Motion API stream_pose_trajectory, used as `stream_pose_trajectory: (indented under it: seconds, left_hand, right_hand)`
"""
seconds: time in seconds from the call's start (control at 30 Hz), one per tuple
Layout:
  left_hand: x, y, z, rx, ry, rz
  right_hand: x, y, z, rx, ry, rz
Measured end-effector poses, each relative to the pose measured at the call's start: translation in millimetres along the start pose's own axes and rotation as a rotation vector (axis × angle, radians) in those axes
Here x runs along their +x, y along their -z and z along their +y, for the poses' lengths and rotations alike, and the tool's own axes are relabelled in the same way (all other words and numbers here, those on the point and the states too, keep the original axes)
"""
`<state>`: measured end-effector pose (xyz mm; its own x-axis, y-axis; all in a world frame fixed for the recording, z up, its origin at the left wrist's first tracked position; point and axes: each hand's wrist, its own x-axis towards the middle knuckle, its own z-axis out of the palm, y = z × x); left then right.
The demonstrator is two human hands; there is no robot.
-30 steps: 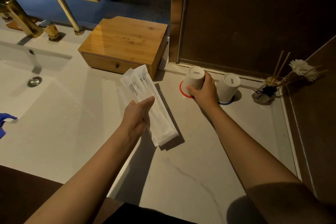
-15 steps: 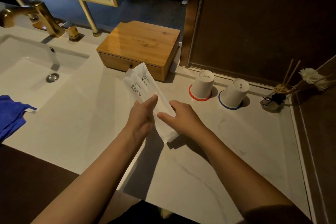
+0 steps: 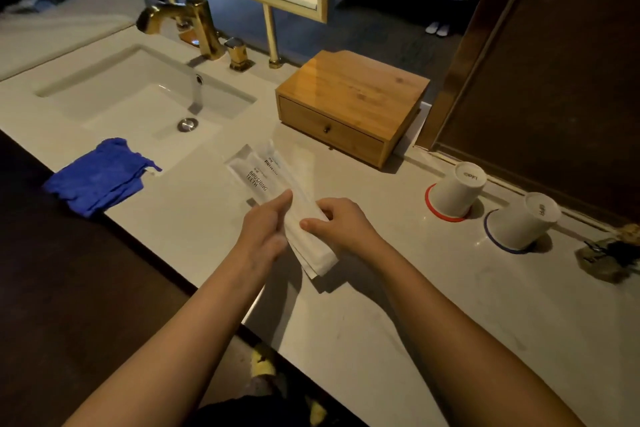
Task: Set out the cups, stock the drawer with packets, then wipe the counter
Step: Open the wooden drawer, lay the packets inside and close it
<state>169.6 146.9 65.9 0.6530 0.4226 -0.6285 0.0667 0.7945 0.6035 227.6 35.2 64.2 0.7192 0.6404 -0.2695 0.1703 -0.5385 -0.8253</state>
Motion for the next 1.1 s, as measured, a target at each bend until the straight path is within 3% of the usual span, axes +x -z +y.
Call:
stream_pose_trajectory:
  seconds: [0.27,0.4,0.5,0.67,0.9,1.1]
  left_hand:
    - [28.2,14.5,49.5,0.018,-0.043,0.082]
    - [41.6,17.3,76.8,0.013,-0.024,0.077]
    - [51.0,22.7,91.8,0.049,-0.009,0.049]
    - [68.6,23.3,107.2,0.072,0.060,-0.001]
    - [90.2,24.4,119.0,0.098,0.095,-0.056]
    - [96.3,28.2,125.9,0.091,0.102,-0.059]
  right_hand:
    - [47.5,-4.8,-32.8,0.169,-0.075,-0.113]
    - [89.7,5.1,-39.0,0.665,-0.367,0.205]
    - [125.9,16.5,-39.9,0.866,-0.553,0.431]
    - [163.7,18.1,-46.0,1.264,-0.563,0.547]
    - [176.5,11.5,-41.2,1.344,-0.544,0.592]
    - [173.0,1.7,-30.7,1.253,-0.508,0.664]
